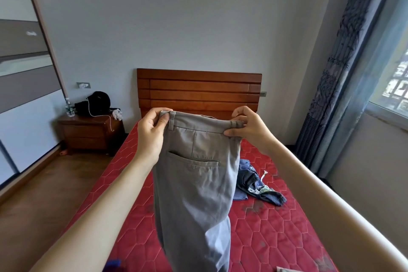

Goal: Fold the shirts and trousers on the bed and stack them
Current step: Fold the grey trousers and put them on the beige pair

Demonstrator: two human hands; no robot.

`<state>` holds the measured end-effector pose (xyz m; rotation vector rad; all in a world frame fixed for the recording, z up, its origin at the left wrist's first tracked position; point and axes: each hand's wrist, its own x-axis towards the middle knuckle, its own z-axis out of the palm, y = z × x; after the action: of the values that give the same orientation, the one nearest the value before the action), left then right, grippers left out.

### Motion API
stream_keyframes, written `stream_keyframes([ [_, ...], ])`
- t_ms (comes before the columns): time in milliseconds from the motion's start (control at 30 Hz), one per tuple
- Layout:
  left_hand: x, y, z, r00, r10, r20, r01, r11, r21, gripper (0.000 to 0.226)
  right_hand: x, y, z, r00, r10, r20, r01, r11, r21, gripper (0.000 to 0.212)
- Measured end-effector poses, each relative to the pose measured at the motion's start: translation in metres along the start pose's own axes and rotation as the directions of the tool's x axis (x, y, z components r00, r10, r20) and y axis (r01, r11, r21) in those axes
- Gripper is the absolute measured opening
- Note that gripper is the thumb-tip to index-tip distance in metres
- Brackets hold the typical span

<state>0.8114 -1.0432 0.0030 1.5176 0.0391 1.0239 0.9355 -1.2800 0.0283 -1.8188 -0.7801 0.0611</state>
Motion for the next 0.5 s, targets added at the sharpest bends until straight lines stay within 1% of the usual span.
stream_keyframes([
  [67,0.004,-0.002,-0.003,1.000,-0.015,-0.017,0.014,1.000,-0.007,0.027,0.003,-0.007,0.004,0.997,0.071,0.007,-0.071,0.997,-0.025,0.062],
  [100,0.006,-0.002,-0.005,0.999,-0.023,-0.026,0.023,1.000,-0.015,0.027,0.004,-0.011,0.004,0.992,0.123,0.038,-0.122,0.992,-0.027,0.062],
  [167,0.008,-0.001,-0.008,0.999,-0.030,-0.039,0.029,0.999,-0.027,0.025,0.003,-0.014,0.008,0.972,0.195,0.132,-0.199,0.980,0.017,0.046],
  [200,0.009,0.000,-0.009,0.999,-0.029,-0.039,0.028,0.999,-0.029,0.025,0.000,-0.014,0.013,0.965,0.204,0.167,-0.214,0.976,0.046,0.039],
  [233,0.011,0.002,-0.011,0.999,-0.029,-0.040,0.028,0.999,-0.031,0.025,-0.003,-0.013,0.019,0.965,0.198,0.174,-0.213,0.974,0.072,0.036],
  [267,0.014,0.004,-0.012,0.999,-0.031,-0.040,0.029,0.999,-0.031,0.025,-0.005,-0.012,0.026,0.973,0.178,0.146,-0.193,0.976,0.099,0.033],
  [367,0.026,0.017,-0.016,0.999,-0.027,-0.047,0.027,1.000,-0.009,0.023,-0.008,-0.023,0.038,0.997,0.065,-0.034,-0.056,0.975,0.215,0.028],
  [400,0.032,0.023,-0.017,0.999,-0.014,-0.053,0.014,1.000,0.007,0.022,-0.006,-0.031,0.040,0.995,0.028,-0.097,-0.006,0.975,0.222,0.029],
  [500,0.058,0.045,-0.015,0.998,0.019,-0.063,-0.015,0.998,0.053,0.014,0.004,-0.066,0.040,0.959,-0.095,-0.268,0.138,0.980,0.144,0.032],
])
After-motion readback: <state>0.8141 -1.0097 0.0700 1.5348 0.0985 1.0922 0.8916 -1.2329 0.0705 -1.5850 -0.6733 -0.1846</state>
